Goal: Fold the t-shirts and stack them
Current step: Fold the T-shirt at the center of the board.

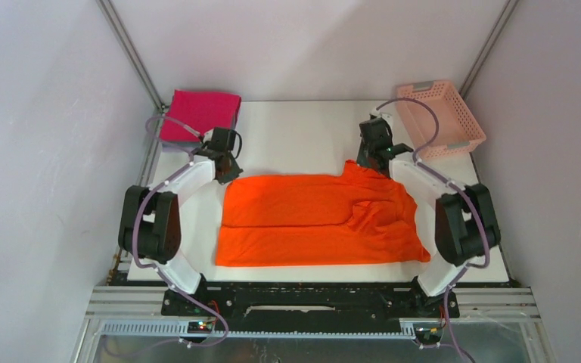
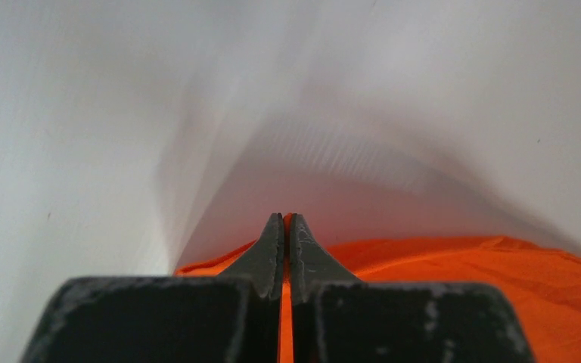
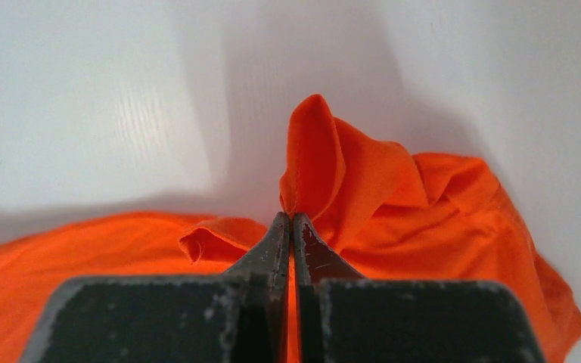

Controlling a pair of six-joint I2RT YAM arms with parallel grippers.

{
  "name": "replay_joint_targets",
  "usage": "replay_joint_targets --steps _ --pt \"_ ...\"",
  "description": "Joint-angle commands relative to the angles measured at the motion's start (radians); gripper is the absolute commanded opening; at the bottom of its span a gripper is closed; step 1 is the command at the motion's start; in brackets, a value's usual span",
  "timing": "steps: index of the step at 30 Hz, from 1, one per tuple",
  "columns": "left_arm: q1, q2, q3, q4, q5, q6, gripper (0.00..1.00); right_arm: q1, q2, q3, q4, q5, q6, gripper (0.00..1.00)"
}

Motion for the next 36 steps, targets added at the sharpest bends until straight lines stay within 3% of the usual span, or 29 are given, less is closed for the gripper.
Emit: replay_joint_targets --steps 1,14,22,28,30,32,35,36 --pt "-0.019 -0.094 -0.079 0.029 -0.023 -0.004 0.0 0.047 -0.153 -0.126 0.03 0.105 0.014 0.0" --pt "-0.061 -0.267 -0.242 0.049 -0.072 -0.023 0.0 0.25 -0.631 -0.394 -0.246 0.326 0.177 0.0" --pt "-0.088 -0.469 -0.423 0.073 -0.105 -0.065 0.0 0.428 -0.737 -0.483 -0.443 0.421 0.368 0.0" --pt "-0.094 -0.57 -0.585 0.104 -0.134 -0.118 0.0 0.547 -0.755 -0.58 -0.581 0.457 0.627 0.0" --pt "-0.093 -0.588 -0.621 0.106 -0.14 -0.132 0.04 0.583 -0.753 -0.615 -0.62 0.453 0.717 0.07" --pt "-0.094 -0.604 -0.646 0.107 -0.143 -0.138 0.16 0.614 -0.755 -0.638 -0.65 0.435 0.775 0.2" --pt "-0.093 -0.64 -0.665 0.076 -0.169 -0.153 0.23 0.685 -0.778 -0.641 -0.679 0.439 0.809 0.39" --pt "-0.093 -0.658 -0.668 0.055 -0.186 -0.163 0.3 0.706 -0.797 -0.64 -0.679 0.439 0.806 0.46"
